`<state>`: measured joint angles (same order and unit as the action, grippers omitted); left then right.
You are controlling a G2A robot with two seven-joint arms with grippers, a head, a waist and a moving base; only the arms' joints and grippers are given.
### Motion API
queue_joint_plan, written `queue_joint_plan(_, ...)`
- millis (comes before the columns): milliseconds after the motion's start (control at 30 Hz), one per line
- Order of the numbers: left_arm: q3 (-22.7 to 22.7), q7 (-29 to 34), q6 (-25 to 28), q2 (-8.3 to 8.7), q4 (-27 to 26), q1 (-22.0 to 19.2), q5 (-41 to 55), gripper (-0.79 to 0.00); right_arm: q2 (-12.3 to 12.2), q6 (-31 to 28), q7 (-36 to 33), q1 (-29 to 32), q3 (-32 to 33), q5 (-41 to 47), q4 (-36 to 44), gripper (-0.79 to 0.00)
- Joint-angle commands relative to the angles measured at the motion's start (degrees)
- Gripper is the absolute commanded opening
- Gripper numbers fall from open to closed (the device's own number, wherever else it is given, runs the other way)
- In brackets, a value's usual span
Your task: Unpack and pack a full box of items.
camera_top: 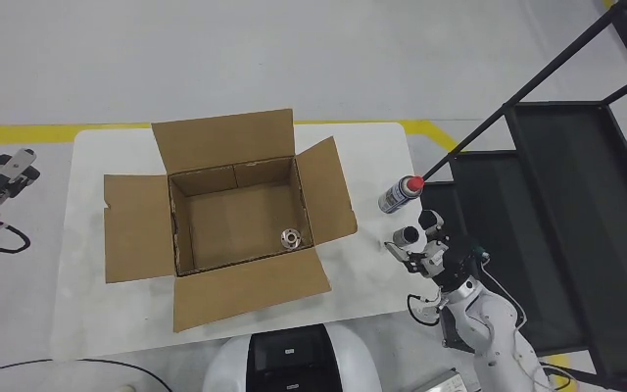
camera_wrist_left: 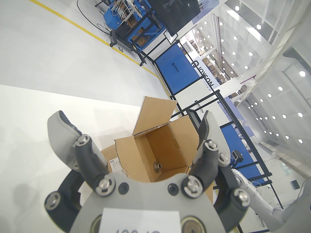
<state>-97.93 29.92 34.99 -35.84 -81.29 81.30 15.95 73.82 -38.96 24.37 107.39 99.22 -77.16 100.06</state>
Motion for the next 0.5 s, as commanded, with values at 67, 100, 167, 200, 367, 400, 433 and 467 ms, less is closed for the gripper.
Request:
queue_joint_plan(67, 0.0, 0.0, 0.0, 0.0, 0.0, 0.0, 0.0, 0.0, 0.0, 0.9, -1.4, 0.1, 0.0, -0.2, -0.5, 0.0)
queue_joint_plan(100, 0.0, 0.0, 0.0, 0.0, 0.0, 0.0, 0.0, 0.0, -0.1, 1.0, -2.8, -0.2, -0.3, -0.3, 0.0, 0.0)
queue_joint_plan(167, 0.0, 0.0, 0.0, 0.0, 0.0, 0.0, 0.0, 0.0, -0.2, -1.8, -3.1, -2.0, -1.2, 0.6, 2.2, 0.0)
queue_joint_plan(200, 0.0, 0.0, 0.0, 0.0, 0.0, 0.0, 0.0, 0.0, -0.3, -2.7, -3.8, -3.3, -1.7, 1.1, 2.5, 0.0)
queue_joint_plan(367, 0.0, 0.0, 0.0, 0.0, 0.0, 0.0, 0.0, 0.0, -0.9, -6.4, -11.9, -11.0, -4.6, 0.8, 4.9, 0.0)
queue_joint_plan(400, 0.0, 0.0, 0.0, 0.0, 0.0, 0.0, 0.0, 0.0, -0.9, -7.3, -14.1, -12.2, -5.7, 1.7, 5.5, 0.0)
queue_joint_plan(433, 0.0, 0.0, 0.0, 0.0, 0.0, 0.0, 0.0, 0.0, -1.0, -8.1, -16.6, -13.2, -6.4, 2.4, 5.9, 0.0)
queue_joint_plan(467, 0.0, 0.0, 0.0, 0.0, 0.0, 0.0, 0.0, 0.0, -1.1, -8.6, -19.3, -14.1, -7.3, 3.0, 6.4, 0.0)
